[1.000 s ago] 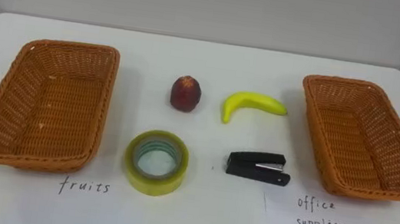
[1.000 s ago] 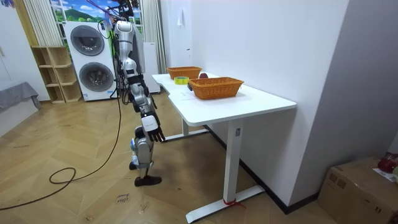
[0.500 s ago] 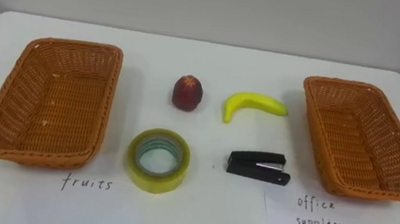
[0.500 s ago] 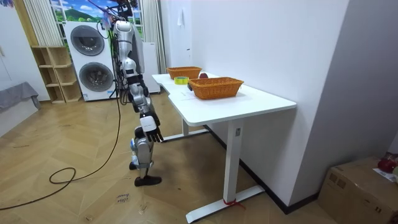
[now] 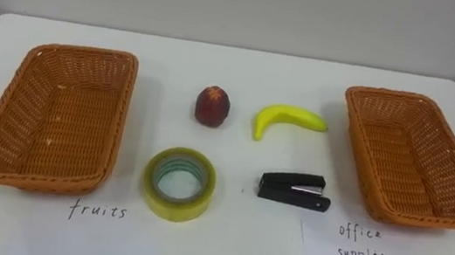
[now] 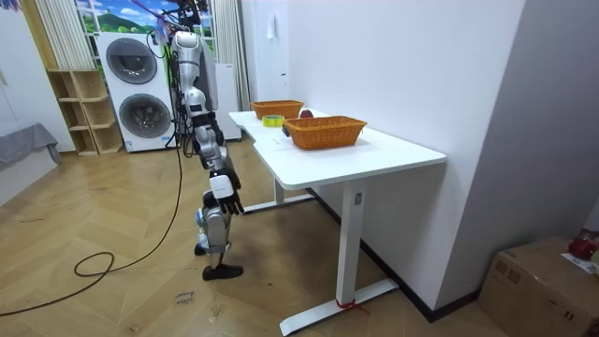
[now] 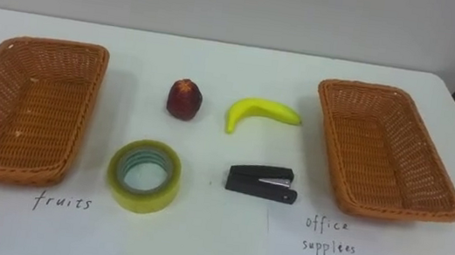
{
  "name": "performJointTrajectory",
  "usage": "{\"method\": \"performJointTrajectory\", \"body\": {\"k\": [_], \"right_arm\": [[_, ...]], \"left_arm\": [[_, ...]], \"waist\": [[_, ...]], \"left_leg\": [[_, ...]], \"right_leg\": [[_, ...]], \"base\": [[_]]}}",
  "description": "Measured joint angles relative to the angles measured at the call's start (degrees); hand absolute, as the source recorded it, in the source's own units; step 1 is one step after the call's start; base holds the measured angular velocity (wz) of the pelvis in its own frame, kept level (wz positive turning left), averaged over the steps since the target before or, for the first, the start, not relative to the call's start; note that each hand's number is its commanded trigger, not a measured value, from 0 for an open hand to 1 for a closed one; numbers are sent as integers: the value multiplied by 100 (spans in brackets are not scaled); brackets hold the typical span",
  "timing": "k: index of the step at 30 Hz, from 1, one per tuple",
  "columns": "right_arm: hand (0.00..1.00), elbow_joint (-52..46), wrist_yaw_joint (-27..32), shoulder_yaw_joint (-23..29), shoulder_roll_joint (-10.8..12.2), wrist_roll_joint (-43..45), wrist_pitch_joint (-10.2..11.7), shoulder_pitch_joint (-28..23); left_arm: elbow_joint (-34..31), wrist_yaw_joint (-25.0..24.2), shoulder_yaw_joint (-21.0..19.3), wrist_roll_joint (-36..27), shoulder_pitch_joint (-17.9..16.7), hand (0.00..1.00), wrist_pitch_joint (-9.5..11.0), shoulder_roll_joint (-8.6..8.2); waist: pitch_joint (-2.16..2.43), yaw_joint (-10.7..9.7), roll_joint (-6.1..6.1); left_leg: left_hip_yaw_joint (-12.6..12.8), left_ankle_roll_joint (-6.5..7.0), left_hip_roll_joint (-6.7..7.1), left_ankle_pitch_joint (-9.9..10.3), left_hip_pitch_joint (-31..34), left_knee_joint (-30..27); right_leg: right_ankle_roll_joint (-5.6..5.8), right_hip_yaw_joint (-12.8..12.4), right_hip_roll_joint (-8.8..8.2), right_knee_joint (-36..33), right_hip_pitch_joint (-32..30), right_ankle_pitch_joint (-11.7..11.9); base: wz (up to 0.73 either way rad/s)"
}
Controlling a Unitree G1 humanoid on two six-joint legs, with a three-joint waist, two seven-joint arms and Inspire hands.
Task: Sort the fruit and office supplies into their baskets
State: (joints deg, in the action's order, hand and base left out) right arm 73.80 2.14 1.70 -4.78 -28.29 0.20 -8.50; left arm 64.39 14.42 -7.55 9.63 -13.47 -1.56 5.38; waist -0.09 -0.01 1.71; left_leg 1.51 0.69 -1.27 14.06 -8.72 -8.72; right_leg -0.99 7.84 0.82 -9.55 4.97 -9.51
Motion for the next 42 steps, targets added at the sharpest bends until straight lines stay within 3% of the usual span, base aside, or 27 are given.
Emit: {"method": "performJointTrajectory", "body": {"k": [9, 15, 24, 35, 42], "right_arm": [[0, -42, 450, 834, -2, -368, -190, -56], [0, -451, 1112, 1297, -28, -792, -221, -190], [0, -1038, 2206, 2081, -73, -1205, -87, -180], [0, -2121, 3171, 2512, -110, -1670, 53, -218], [0, -3015, 3709, 2662, -229, -1648, 378, -222]], "left_arm": [[-20, 25, -28, 12, -108, 0, -314, 13], [-237, 19, -97, 21, -139, 0, -308, 59], [-310, 49, -131, 6, -177, 0, -180, 86], [-617, 27, -329, 79, -397, 0, -205, 168], [-840, 8, -470, 409, -408, 0, -163, 193]], "waist": [[-25, -351, 31], [-22, -437, 62], [28, -520, 103], [30, -594, 176], [20, -582, 160]], "left_leg": [[9, 0, 5, 0, -36, 5], [86, 0, -8, 1, -63, 29], [164, -1, -8, 1, -76, 33], [181, 0, -4, 0, -76, -3], [271, 0, -1, 0, -37, 5]], "right_leg": [[1, -2, -6, -28, 14, -15], [-6, -131, 24, -61, -72, -28], [-13, -174, 27, -114, -121, -35], [-14, -216, 15, -154, -149, -61], [-16, -322, 25, -325, -300, -104]], "base": [[0], [-9], [-4], [-1], [-5]]}}
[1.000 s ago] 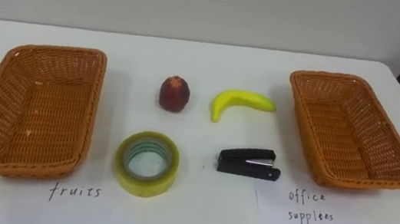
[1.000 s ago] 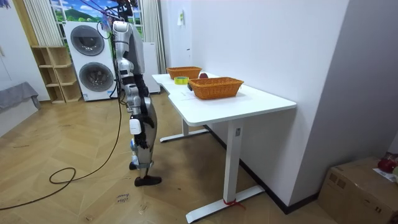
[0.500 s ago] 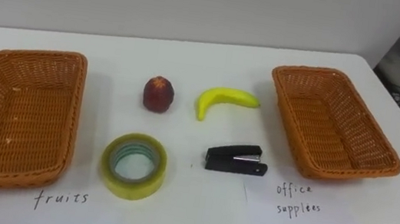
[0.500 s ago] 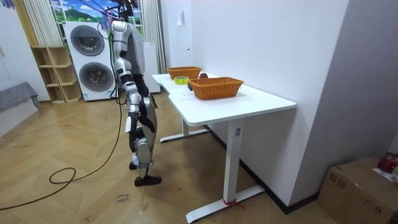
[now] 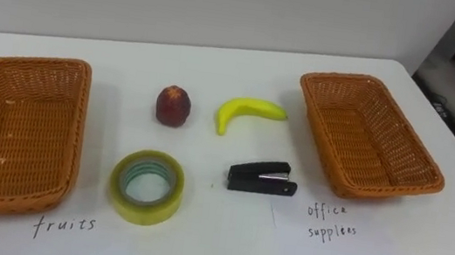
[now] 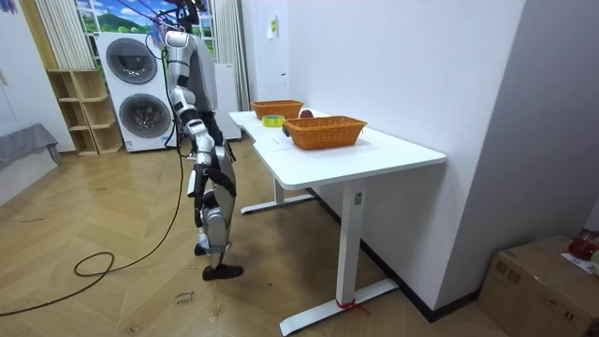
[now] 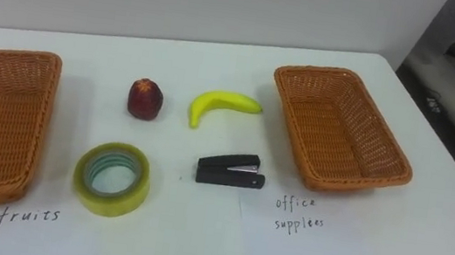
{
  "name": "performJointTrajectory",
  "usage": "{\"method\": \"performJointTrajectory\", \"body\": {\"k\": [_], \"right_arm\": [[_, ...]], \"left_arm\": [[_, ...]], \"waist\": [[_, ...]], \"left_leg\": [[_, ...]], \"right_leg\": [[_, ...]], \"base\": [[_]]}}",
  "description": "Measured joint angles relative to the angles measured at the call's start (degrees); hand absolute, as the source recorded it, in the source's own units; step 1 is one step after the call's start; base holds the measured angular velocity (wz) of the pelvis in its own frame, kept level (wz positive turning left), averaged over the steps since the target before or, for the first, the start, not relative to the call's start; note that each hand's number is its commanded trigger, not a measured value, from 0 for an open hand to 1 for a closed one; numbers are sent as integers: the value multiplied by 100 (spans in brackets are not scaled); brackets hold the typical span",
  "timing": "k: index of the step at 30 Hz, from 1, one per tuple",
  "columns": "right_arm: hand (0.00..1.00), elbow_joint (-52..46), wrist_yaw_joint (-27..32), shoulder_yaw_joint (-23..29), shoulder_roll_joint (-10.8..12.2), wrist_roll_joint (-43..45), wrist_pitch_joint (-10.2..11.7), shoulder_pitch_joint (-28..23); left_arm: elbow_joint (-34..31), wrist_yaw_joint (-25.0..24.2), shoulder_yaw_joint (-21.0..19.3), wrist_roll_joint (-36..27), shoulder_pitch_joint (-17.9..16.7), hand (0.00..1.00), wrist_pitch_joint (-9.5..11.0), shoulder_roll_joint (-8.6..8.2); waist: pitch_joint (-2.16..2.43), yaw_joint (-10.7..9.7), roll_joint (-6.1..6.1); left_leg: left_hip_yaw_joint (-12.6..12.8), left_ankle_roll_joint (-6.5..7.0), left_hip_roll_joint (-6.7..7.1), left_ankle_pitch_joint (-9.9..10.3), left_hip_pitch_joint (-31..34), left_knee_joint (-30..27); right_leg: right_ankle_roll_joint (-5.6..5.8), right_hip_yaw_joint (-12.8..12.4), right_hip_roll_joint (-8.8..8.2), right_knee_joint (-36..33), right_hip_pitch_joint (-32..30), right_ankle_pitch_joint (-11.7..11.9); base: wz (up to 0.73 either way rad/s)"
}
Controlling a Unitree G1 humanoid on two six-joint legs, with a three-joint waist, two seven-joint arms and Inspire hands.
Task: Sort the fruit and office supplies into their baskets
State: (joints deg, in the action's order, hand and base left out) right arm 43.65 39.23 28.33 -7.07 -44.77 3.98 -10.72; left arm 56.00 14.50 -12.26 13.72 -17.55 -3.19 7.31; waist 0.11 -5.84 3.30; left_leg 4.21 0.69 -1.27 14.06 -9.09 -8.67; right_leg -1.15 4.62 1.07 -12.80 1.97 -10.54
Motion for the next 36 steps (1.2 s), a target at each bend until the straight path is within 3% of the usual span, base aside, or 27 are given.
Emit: {"method": "performJointTrajectory", "body": {"k": [9, 15, 22, 25, 36], "right_arm": [[0, -1141, 688, -3, -20, 75, 225, -51], [0, -1932, 982, -7, -27, 369, 229, -41], [0, -2451, 1266, -42, -213, 932, 398, 182], [0, -2677, 1284, -94, -274, 969, 427, 184], [0, -3839, 1311, -235, -304, 2364, 425, 183]], "left_arm": [[-87, 13, -3, 204, -72, 0, 92, 9], [-90, -20, 19, 211, -61, 0, 91, 7], [-90, -11, 22, 211, 11, 0, 109, 9], [-83, -11, 19, 203, 12, 0, 120, 13], [-43, -12, 192, 351, -9, 0, 102, 36]], "waist": [[4, 26, -65], [-11, 102, -45], [-16, 180, -39], [-22, 188, -40], [-24, 261, 47]], "left_leg": [[59, 0, 9, -1, 58, -3], [114, 0, 10, -1, 80, -15], [108, 0, 13, -1, 254, -71], [110, 0, 13, -2, 265, -71], [108, -1, 12, -2, 285, -67]], "right_leg": [[-1, -61, 6, -86, -80, 0], [6, -89, 6, -79, -140, -10], [7, -124, 10, -98, -311, -18], [6, -117, 9, -112, -301, -17], [7, -62, 1, -63, -277, -16]], "base": [[-6], [-3], [0], [0], [1]]}}
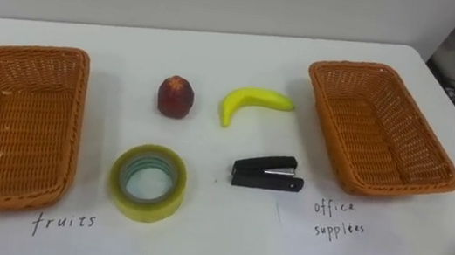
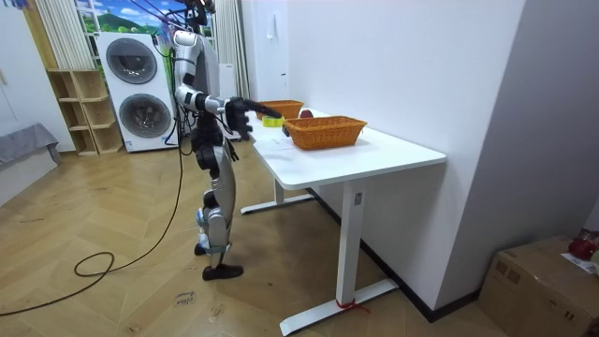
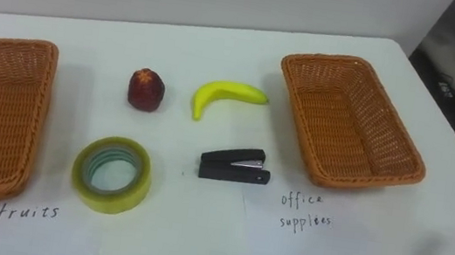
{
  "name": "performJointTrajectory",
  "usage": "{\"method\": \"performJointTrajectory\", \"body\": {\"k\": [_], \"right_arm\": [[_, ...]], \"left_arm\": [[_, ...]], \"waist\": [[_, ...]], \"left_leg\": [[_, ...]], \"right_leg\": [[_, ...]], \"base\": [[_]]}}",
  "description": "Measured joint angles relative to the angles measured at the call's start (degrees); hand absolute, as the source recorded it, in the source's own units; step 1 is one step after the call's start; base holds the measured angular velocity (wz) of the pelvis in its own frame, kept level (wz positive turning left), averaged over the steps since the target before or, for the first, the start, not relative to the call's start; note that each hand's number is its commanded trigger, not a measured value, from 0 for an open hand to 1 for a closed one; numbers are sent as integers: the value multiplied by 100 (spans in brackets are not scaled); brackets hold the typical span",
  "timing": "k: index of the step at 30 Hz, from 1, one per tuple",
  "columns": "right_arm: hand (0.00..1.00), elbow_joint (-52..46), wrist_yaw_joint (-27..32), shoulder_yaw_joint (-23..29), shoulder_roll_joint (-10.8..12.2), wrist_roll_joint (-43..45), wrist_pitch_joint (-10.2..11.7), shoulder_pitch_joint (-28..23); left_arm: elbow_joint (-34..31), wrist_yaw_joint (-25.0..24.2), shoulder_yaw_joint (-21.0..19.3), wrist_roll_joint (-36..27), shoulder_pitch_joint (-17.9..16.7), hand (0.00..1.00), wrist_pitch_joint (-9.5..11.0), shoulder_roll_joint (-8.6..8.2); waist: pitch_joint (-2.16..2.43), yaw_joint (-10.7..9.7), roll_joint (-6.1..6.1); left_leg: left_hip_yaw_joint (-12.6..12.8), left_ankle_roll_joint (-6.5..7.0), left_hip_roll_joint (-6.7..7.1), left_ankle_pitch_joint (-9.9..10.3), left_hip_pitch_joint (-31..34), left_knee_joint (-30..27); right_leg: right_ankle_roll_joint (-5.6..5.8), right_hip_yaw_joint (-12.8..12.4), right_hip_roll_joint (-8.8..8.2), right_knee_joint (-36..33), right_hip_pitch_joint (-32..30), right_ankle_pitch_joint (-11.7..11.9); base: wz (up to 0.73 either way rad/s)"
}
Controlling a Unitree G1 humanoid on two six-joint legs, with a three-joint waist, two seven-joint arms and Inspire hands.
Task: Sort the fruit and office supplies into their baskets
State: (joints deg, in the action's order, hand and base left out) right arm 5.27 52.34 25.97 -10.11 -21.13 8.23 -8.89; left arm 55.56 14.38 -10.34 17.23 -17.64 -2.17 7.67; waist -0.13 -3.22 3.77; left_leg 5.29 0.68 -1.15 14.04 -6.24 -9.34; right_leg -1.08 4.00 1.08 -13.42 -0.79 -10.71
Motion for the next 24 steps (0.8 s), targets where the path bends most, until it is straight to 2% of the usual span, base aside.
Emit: {"method": "performJointTrajectory", "body": {"k": [9, 14, 17, 18, 24], "right_arm": [[0, -914, -255, -224, -108, 768, -2, 130], [0, -1149, -384, -229, -111, 775, -2, 367], [0, -1233, -495, -267, -138, 770, -2, 434], [0, -1252, -515, -354, -165, 762, -2, 436], [0, -1351, -772, -692, -282, 789, -5, 657]], "left_arm": [[191, -3, 67, 39, 47, 0, 2, 24], [237, -48, 80, 48, 40, 0, 0, 24], [237, -139, 107, 50, 58, 0, 1, 23], [239, -140, 149, 49, 52, 0, -6, 24], [254, -142, 282, 146, 53, 0, -25, 11]], "waist": [[3, 40, 1], [-9, 81, 24], [-13, 184, 49], [-25, 200, 63], [-34, 222, 85]], "left_leg": [[0, 0, -5, 0, -50, 1], [0, 0, -6, 0, -47, 2], [0, 0, -6, 0, -67, 0], [-1, 0, -6, 0, -104, 1], [-35, 0, -10, 0, -122, 4]], "right_leg": [[-1, -8, 4, -5, 65, 1], [-1, -5, 2, -18, 51, 1], [-2, -4, 5, -10, 74, 2], [-2, -5, 5, -8, 109, 2], [0, 35, 8, 87, 164, 32]], "base": [[0], [0], [0], [0], [3]]}}
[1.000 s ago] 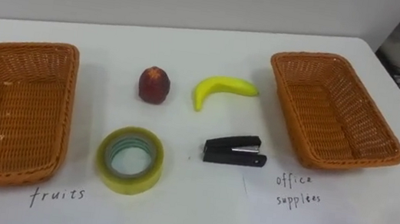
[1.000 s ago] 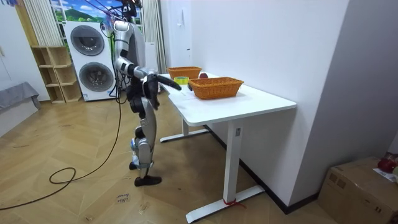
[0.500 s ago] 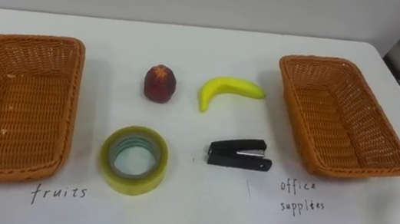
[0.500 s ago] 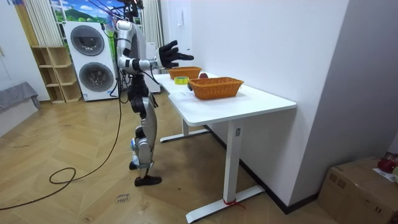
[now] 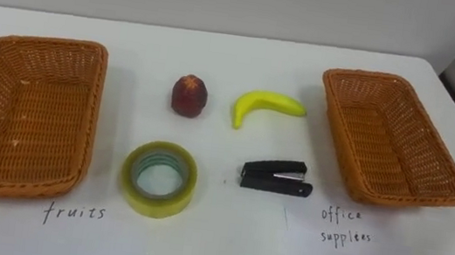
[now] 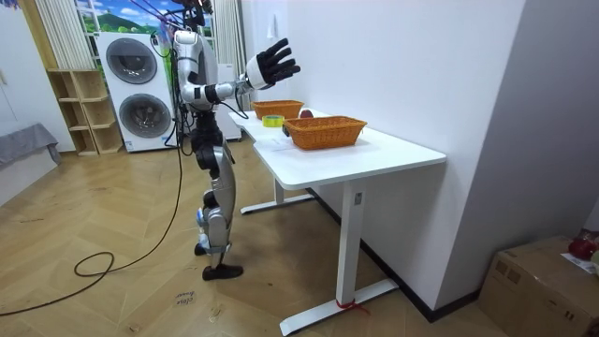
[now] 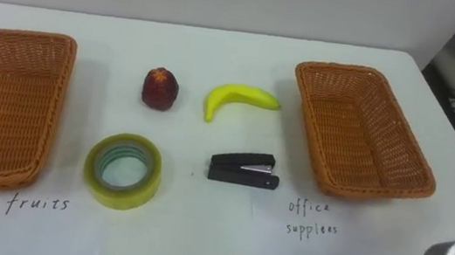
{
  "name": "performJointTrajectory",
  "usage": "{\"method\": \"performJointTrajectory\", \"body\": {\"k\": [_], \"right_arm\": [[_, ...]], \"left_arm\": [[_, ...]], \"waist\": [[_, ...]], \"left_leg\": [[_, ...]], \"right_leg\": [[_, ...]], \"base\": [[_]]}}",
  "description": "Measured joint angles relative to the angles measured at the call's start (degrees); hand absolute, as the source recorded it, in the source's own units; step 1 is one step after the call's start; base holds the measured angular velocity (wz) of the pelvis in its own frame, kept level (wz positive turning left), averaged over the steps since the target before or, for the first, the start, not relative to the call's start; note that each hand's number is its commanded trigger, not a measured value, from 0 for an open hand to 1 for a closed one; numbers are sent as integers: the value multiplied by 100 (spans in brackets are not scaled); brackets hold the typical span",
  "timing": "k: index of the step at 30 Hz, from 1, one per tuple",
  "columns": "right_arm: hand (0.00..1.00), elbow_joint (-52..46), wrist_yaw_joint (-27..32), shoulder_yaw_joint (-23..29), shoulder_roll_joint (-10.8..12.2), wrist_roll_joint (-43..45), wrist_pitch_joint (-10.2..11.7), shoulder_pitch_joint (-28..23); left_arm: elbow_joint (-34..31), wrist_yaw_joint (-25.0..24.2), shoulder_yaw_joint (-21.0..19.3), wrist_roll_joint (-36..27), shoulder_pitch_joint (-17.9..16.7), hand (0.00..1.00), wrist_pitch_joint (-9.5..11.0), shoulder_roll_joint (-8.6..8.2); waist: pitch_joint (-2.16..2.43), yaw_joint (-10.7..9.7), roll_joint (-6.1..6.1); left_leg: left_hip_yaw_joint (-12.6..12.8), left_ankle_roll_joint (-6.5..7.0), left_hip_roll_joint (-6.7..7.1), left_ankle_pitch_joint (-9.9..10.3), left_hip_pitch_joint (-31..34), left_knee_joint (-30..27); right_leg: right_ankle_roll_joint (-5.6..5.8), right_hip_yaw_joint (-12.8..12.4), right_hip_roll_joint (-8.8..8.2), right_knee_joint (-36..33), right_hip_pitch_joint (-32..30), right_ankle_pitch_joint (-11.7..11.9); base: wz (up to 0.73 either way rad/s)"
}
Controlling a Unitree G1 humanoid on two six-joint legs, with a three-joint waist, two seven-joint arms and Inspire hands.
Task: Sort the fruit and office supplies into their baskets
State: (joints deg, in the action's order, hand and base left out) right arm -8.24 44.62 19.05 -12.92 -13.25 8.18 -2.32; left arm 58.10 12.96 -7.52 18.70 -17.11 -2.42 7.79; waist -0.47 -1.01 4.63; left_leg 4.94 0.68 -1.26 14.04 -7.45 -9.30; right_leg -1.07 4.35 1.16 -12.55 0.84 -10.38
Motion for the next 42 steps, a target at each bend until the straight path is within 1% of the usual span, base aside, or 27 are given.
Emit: {"method": "performJointTrajectory", "body": {"k": [4, 6, 8, 9, 11, 16, 18, 21, 24, 28, 29, 31, 33, 35, 37, 40, 42], "right_arm": [[0, -160, -118, -4, -68, 31, -1, 26], [0, -186, -175, -60, -82, 339, -10, 60], [0, -186, -206, -99, -82, 554, -12, 138], [0, -186, -233, -101, -83, 675, -18, 183], [0, -186, -246, -112, -83, 757, -19, 274], [0, -237, -433, -211, -86, 1138, -19, 425], [0, -275, -619, -248, -89, 1374, -19, 463], [0, -422, -892, -349, -95, 1402, -19, 463], [0, -433, -1118, -419, -102, 1605, -20, 461], [0, -636, -1375, -496, -113, 1647, -20, 461], [0, -662, -1407, -527, -123, 1647, -20, 462], [0, -678, -1542, -685, -221, 1647, -21, 461], [0, -679, -1809, -881, -332, 1719, -37, 462], [0, -679, -2029, -958, -336, 1841, -77, 462], [0, -679, -2229, -1038, -350, 1859, -85, 462], [0, -679, -2428, -1131, -370, 1872, -94, 461], [0, -679, -2635, -1164, -405, 1963, -171, 461]], "left_arm": [[0, 0, 0, 116, 2, 0, -5, 0], [1, 1, 7, 116, 2, 0, -8, 1], [1, 1, 33, 118, 3, 0, -13, -1], [1, 0, 54, 126, 3, 0, -15, -2], [2, -7, 73, 172, 5, 0, -15, -2], [11, -26, 103, 183, -6, 0, -14, -4], [11, -35, 135, 185, 10, 0, -14, -7], [11, -35, 214, 183, 15, 0, -14, -8], [11, -70, 205, 183, 30, 0, -12, -4], [13, -133, 219, 180, 29, 0, -7, -4], [17, -134, 219, 180, 21, 0, -8, -4], [21, -143, 222, 180, 38, 0, -8, -3], [21, -180, 221, 180, 120, 0, -8, -1], [20, -204, 222, 181, 175, 0, -8, 5], [19, -227, 224, 182, 195, 0, -8, 7], [28, -232, 223, 182, 206, 0, -8, 17], [46, -238, 223, 182, 242, 0, -8, 55]], "waist": [[6, 24, 0], [16, 49, 1], [36, 48, -5], [57, 51, -12], [75, 78, -15], [78, 92, 11], [74, 87, 26], [59, 101, 39], [50, 107, 57], [41, 131, 61], [41, 129, 61], [39, 131, 59], [29, 138, 42], [27, 141, 38], [35, 148, 36], [32, 143, 25], [43, 147, 38]], "left_leg": [[-34, 0, -1, 0, -1, 0], [-58, 0, -4, 0, -8, -5], [-75, 0, -8, 0, -8, -6], [-88, 0, -9, 0, -11, -5], [-98, 0, -10, 0, -28, -5], [-180, 0, -11, -1, -21, -12], [-194, -1, -9, -1, -13, -30], [-200, -5, -7, -4, -2, -36], [-204, -6, -8, -5, -4, -38], [-205, -6, -9, -5, 1, -35], [-205, -6, -9, -5, 1, -34], [-205, -6, -9, -5, 2, -30], [-206, -6, -9, -5, 34, -24], [-217, -6, -10, -5, 65, -25], [-225, -6, -9, -5, 79, -26], [-225, -6, -11, -5, 83, -27], [-227, -7, -15, -5, 86, -28]], "right_leg": [[-3, 41, -2, 0, 21, 18], [-9, 61, -4, -10, 24, 23], [-15, 64, -3, -8, 20, 27], [-16, 70, -4, -8, 27, 29], [-19, 72, -3, -9, 44, 32], [-26, 139, -11, -10, 82, 39], [-25, 178, -21, 4, 121, 43], [-23, 184, -22, 59, 129, 44], [-21, 180, -15, 80, 148, 51], [-18, 197, -16, 89, 167, 66], [-18, 200, -17, 89, 168, 65], [-18, 204, -17, 90, 164, 65], [-18, 204, -18, 89, 129, 65], [-18, 217, -20, 90, 106, 66], [-18, 229, -22, 92, 98, 65], [-18, 239, -21, 86, 92, 65], [-18, 269, -24, 83, 91, 65]], "base": [[4], [0], [0], [0], [0], [7], [10], [4], [0], [0], [0], [0], [0], [2], [2], [0], [2]]}}
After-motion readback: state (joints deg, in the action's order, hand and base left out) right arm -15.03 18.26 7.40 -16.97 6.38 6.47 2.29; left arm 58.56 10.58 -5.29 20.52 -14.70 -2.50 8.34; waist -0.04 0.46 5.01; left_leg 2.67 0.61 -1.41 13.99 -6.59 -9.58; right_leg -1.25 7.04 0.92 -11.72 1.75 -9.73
